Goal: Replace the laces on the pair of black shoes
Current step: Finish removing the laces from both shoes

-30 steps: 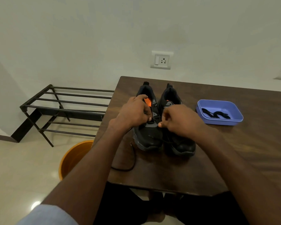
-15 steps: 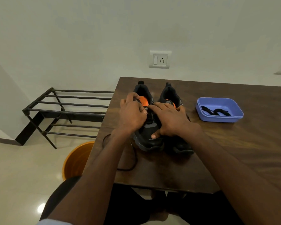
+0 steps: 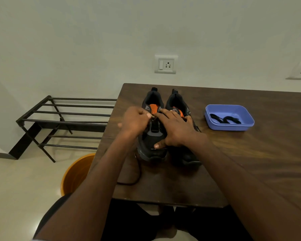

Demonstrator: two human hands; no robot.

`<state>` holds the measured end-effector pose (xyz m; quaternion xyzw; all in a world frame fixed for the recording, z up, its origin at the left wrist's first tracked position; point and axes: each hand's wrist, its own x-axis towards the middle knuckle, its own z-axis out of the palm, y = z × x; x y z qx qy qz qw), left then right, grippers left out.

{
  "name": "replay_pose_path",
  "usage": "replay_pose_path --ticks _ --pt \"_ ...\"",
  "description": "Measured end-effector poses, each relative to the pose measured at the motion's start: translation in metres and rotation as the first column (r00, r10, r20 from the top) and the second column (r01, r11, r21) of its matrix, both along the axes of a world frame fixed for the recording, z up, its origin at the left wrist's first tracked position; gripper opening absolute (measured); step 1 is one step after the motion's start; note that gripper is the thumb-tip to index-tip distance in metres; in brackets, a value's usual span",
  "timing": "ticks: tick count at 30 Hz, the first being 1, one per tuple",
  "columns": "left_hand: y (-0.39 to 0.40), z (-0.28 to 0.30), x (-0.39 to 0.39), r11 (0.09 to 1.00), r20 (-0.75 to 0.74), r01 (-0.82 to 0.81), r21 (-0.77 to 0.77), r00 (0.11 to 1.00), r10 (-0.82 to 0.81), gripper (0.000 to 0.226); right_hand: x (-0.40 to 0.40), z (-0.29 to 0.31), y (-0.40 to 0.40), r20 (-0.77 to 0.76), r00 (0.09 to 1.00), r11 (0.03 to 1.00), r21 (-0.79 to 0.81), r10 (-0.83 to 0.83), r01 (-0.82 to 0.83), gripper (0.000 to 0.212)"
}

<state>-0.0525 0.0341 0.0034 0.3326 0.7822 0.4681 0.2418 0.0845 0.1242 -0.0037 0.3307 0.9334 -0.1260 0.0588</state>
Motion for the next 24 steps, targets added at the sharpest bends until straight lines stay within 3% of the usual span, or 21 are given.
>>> replay_pose_path --ticks 1,2,3,5,7,9,11,12,14,15,16,17,18,19,20,22,24 --pt "-0.005 0.005 0.002 0.997 0.209 -0.057 0.044 0.977 0.046 0.019 0.000 0.000 0.001 -0.003 1.000 1.000 -0.009 -0.004 0.004 0.123" --pt "-0.009 0.008 0.005 0.995 0.324 -0.081 0.062 0.944 0.057 0.020 0.000 0.000 0.002 -0.003 1.000 1.000 -0.014 -0.004 0.004 0.123" --pt "-0.012 0.010 0.007 0.995 0.314 -0.075 0.059 0.948 0.053 0.020 0.000 0.001 0.001 -0.002 1.000 1.000 -0.012 0.002 -0.002 0.123" --pt "-0.012 0.007 0.006 0.998 -0.050 0.010 -0.064 0.999 -0.013 0.016 -0.001 0.000 -0.002 -0.001 1.000 1.000 0.007 0.019 -0.019 0.124" --pt "-0.011 0.007 0.003 0.966 -0.444 0.014 -0.259 0.886 -0.132 0.016 -0.001 0.000 -0.004 -0.013 1.000 1.000 0.019 0.018 -0.017 0.124" --pt "-0.007 0.002 0.001 0.927 -0.603 0.019 -0.375 0.754 -0.260 0.017 0.000 0.000 -0.004 -0.019 1.000 1.000 0.019 0.012 -0.012 0.124" --pt "-0.003 0.001 0.002 0.915 -0.666 0.019 -0.404 0.679 -0.308 0.013 0.000 0.000 -0.003 -0.020 1.000 1.000 0.015 0.013 -0.012 0.124" --pt "-0.002 0.004 0.003 0.931 -0.670 0.043 -0.362 0.682 -0.292 0.011 -0.001 0.000 -0.003 -0.021 1.000 1.000 0.012 0.013 -0.013 0.125" --pt "-0.001 0.011 0.001 0.985 -0.481 0.100 -0.138 0.863 -0.155 0.009 -0.001 0.000 -0.002 -0.023 1.000 1.000 0.006 0.010 -0.009 0.125" --pt "-0.003 0.018 0.000 0.996 -0.239 0.082 0.023 0.968 -0.074 0.011 0.000 0.000 -0.002 -0.025 1.000 1.000 0.000 0.008 -0.008 0.125" --pt "-0.005 0.024 -0.004 0.985 0.045 0.009 0.175 0.999 -0.017 0.016 0.000 0.000 0.000 -0.029 1.000 1.000 -0.006 0.008 -0.008 0.124" --pt "-0.007 0.027 -0.008 0.970 0.229 -0.059 0.235 0.974 0.004 0.019 0.001 0.000 0.001 -0.034 0.999 1.000 -0.013 0.005 -0.005 0.124" --pt "-0.008 0.026 -0.011 0.969 0.285 -0.061 0.239 0.958 -0.010 0.020 0.001 0.001 0.001 -0.036 0.999 1.000 -0.017 0.002 -0.003 0.124" --pt "-0.008 0.022 -0.015 0.981 0.202 -0.016 0.192 0.979 -0.024 0.017 0.001 0.001 0.001 -0.033 0.999 1.000 -0.018 0.002 -0.003 0.123" --pt "-0.007 0.016 -0.018 0.993 0.009 0.051 0.102 0.999 -0.052 0.013 0.000 0.001 0.000 -0.028 1.000 1.000 -0.014 0.004 -0.005 0.124" --pt "-0.007 0.004 -0.021 0.984 -0.368 0.143 -0.104 0.914 -0.172 0.021 -0.003 0.000 -0.002 -0.021 1.000 1.000 0.001 0.007 -0.007 0.124" --pt "-0.004 -0.004 -0.020 0.940 -0.480 0.214 -0.265 0.817 -0.321 0.023 -0.003 0.000 -0.003 -0.021 1.000 1.000 0.011 0.002 -0.002 0.124"
